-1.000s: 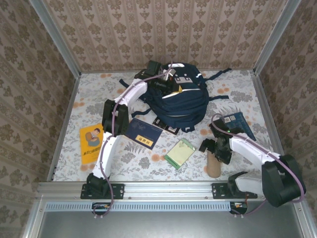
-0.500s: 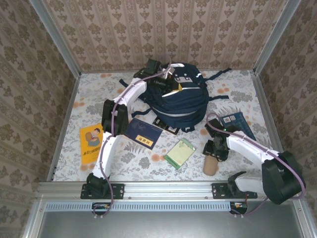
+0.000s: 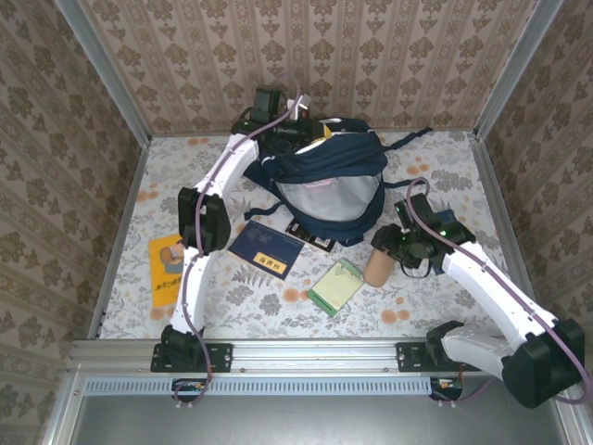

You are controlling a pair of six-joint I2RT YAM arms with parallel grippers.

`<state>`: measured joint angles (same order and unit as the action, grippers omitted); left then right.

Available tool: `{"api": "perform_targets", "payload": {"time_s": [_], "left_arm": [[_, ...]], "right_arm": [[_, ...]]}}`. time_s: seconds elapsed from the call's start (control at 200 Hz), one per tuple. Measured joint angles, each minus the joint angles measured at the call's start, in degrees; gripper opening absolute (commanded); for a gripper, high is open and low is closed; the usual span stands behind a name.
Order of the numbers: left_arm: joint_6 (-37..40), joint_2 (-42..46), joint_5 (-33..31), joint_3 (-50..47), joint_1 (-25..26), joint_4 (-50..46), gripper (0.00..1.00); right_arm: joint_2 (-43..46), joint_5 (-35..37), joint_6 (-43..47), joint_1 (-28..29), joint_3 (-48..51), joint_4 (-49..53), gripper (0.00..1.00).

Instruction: Pack the student bag

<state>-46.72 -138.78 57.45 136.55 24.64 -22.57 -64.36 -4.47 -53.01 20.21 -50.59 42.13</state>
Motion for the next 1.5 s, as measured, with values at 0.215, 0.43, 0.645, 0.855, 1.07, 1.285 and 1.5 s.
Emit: {"api": "perform_targets", "payload": {"time_s": [0.215, 0.43, 0.645, 0.855, 1.07, 1.285, 1.5], "left_arm": [[-2.60, 0.00, 0.04, 0.04, -0.04, 1.86, 0.00], [-4.81, 0.00, 0.48, 0.04, -0.11, 4.00, 0.00], [-7.26, 0.00, 1.29, 0.04, -0.70, 6.58, 0.00], [-10.21, -0.02, 1.49, 0.04, -1.40, 9.90, 0.00], [-12.35, -0.13, 1.49, -0.02, -1.92, 12.48, 0.00], [-14.19, -0.28, 1.53, -0.02, -3.17, 15.91, 0.00], [-14.82, -0.46, 2.60, -0.02, -4.39, 16.35, 0.00]], "right_arm": [[-13.97, -2.34, -10.69, -0.33, -6.99, -15.04, 0.46], [-30.18, -0.52, -24.11, -1.99, -16.59, -29.09, 0.43], [-42.53, 8.33, -37.97, -2.71, -22.45, -36.87, 0.43], [-52.63, 11.76, -47.45, -3.85, -29.90, -47.06, 0.44], [-57.75, 16.17, -52.83, -3.65, -37.90, -49.27, 0.72], [-64.11, 19.65, -52.09, -1.99, -48.48, -48.65, 0.96], [-61.51, 16.74, -46.29, -1.57, -42.23, -51.32, 0.98]]}}
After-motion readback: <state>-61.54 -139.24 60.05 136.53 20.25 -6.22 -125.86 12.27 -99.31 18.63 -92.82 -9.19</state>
